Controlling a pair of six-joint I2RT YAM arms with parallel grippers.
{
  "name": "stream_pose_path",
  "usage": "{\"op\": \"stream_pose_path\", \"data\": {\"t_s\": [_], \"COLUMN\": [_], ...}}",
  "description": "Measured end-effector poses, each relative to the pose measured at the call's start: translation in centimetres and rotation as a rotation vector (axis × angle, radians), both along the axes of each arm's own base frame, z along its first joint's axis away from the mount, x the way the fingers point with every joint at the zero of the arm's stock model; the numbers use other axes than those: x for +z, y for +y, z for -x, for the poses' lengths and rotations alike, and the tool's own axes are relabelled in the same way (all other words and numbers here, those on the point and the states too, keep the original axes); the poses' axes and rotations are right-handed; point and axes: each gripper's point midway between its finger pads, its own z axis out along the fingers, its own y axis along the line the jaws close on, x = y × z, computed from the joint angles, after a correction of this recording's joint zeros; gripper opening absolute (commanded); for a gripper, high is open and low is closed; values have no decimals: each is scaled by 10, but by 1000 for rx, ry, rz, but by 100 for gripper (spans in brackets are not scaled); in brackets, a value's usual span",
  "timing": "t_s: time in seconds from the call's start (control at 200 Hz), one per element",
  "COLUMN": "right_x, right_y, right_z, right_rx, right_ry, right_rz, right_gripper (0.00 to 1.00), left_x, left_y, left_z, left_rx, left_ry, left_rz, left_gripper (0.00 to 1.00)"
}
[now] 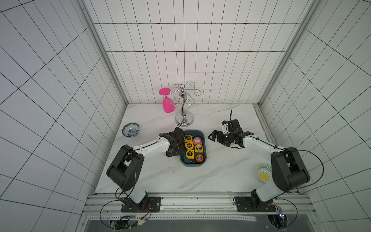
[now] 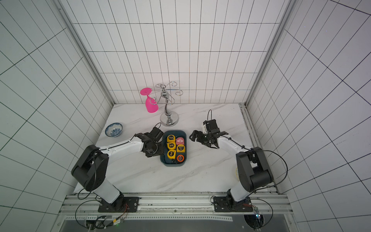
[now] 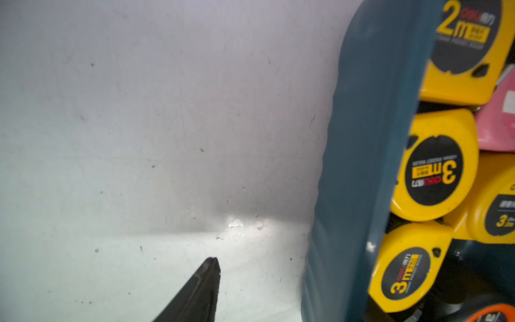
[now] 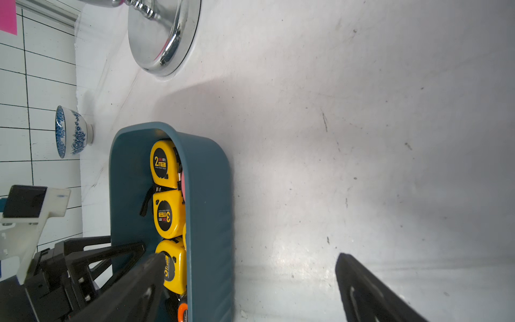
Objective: Take the tape measure out of the storage box
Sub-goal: Move the storage box to the center of the board.
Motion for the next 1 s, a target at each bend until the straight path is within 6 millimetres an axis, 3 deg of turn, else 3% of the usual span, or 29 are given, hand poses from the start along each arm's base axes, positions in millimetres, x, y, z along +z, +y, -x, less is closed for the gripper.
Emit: {"op": "stream_pose_path", "data": {"t_s": [0.14,0.275,0.44,0.62,0.735,1.004], "right_x": [2,4,4,4,4,5], "right_y": [1,2,2,1,1,0], "right_z": [-2,-3,-3,-2,-2,-1], "right_rx": [0,0,0,1,1,7], "right_ry": [-5,-9,-9,-8,-7,-14], "right_rz": [-3,-5,-5,-4,-4,5], "right_gripper": [99,99,99,99,99,99], "left_x": [-2,0,21,73,93,77], "left_y": [5,9,8,-16,-36,-71], "left_z": [8,13,8,-20,-33,-43], "left_rx": [11,19,24,-10,-49,-102], "left_ry": [11,17,-18,-137,-170,-92], "left_rz": [-3,-16,-14,67,111,119], "left_gripper": [63,71,74,85,88,82]}}
